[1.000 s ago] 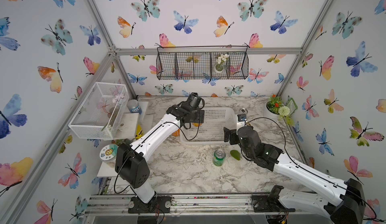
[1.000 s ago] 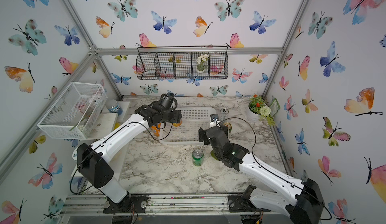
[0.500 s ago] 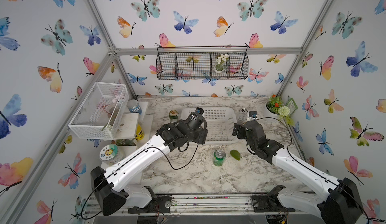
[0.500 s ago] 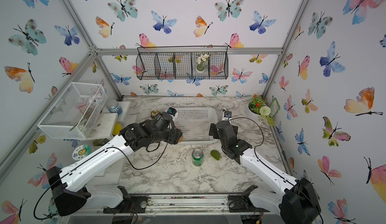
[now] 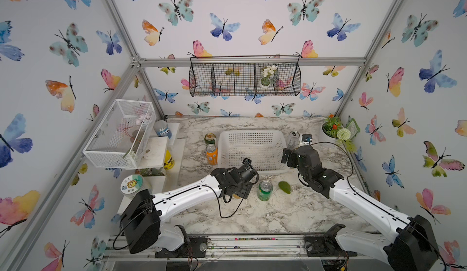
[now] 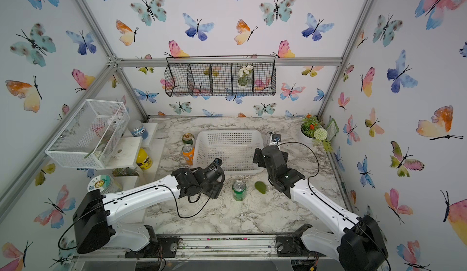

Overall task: Take out the drinks from the basket
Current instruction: Place the drink at the center of the board.

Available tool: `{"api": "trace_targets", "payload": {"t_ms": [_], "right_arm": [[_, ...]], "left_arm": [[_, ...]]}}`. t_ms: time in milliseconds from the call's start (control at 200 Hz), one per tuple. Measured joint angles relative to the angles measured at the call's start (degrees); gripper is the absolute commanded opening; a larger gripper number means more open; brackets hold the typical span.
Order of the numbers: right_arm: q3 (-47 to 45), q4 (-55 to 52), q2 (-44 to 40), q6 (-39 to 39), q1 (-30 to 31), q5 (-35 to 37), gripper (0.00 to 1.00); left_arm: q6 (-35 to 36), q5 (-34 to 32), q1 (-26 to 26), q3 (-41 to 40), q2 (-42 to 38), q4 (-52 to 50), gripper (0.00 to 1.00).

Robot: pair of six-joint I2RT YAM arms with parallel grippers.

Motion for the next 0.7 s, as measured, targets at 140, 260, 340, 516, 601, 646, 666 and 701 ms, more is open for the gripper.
{"api": "trace_targets", "payload": {"t_ms": [140,260,340,516,601,646,666,701], "right_arm": [[0.0,0.0,0.0,0.0,0.0,0.0,1.00],[0.0,0.0,-0.1,0.0,0.0,0.0,1.00],[0.0,0.0,-0.3,0.0,0.0,0.0,1.00],[0.0,0.0,-0.5,0.0,0.0,0.0,1.00],[-0.1,0.0,-0.5,0.0,0.0,0.0,1.00],[-0.1,0.0,-0.5,0.0,0.0,0.0,1.00],[-0.1,0.0,-0.5,0.1,0.0,0.0,1.00],[-0.1,0.0,-0.5,0.1,0.0,0.0,1.00]], "left_arm": [[-0.2,1.4,1.0,-1.2,1.9,4.2,0.71],[-0.4,3.4,2.4,-2.6,3.2,7.5,0.72],[-0.4,4.2,3.0,-3.3,4.0,8.7,0.73],[-0.4,4.8,3.9,-4.1,5.1,10.7,0.76],[-0.6,4.9,4.2,-4.5,5.1,12.2,0.79],[-0.6,5.0,4.3,-4.6,5.1,12.9,0.80],[-0.6,5.0,4.3,-4.7,5.1,13.3,0.81],[-0.8,5.1,4.5,-4.8,5.1,13.6,0.84]]}}
